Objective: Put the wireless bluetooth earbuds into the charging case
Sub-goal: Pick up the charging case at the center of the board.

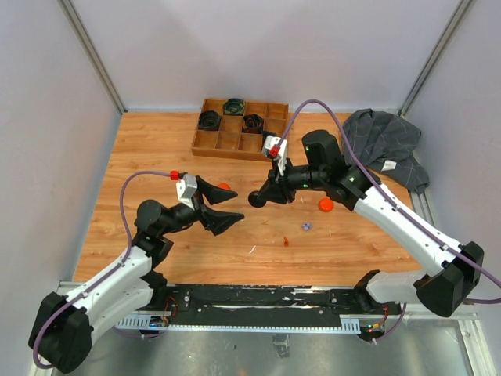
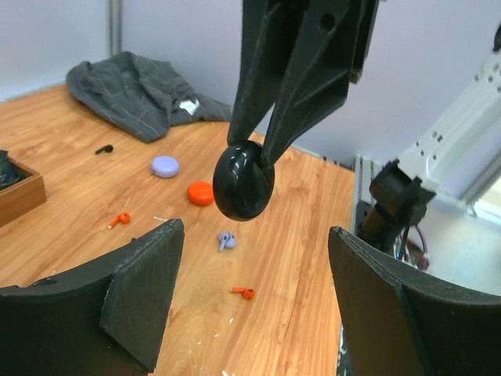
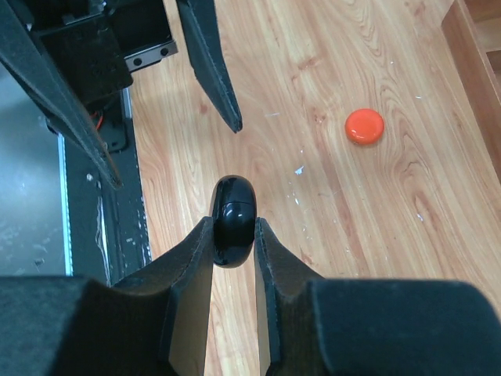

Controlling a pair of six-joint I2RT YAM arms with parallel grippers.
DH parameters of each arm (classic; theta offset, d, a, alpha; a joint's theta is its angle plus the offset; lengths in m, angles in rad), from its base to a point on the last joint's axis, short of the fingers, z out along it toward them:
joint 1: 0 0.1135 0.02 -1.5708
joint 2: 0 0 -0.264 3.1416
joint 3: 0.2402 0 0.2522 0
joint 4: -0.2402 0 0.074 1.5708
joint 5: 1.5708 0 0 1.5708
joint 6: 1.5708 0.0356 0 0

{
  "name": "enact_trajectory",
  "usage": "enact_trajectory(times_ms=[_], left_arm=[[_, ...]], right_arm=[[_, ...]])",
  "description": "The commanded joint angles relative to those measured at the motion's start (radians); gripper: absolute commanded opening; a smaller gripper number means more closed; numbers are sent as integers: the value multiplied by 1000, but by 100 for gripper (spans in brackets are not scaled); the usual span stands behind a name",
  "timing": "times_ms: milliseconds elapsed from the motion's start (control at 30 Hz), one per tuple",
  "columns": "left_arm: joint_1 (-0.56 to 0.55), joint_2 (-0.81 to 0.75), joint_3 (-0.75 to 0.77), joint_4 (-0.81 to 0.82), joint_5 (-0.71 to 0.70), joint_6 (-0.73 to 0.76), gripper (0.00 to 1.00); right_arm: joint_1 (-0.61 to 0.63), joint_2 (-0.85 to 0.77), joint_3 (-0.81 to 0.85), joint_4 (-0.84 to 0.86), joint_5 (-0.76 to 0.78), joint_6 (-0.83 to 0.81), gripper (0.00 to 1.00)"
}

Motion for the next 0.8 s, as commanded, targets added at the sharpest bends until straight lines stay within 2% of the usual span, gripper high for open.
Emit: enact_trajectory(times_ms=[0,333,767], left_arm=[[-4,77,70,-6,166,116,77],[-5,258,153,-5,321,141,65],[-17,301,166,-6,392,145,53]], right_arm=[[6,28,86,-172,-41,-171,1],[99,113,216,-340,-7,-355,1],[179,185,311,-446,46,-459,1]])
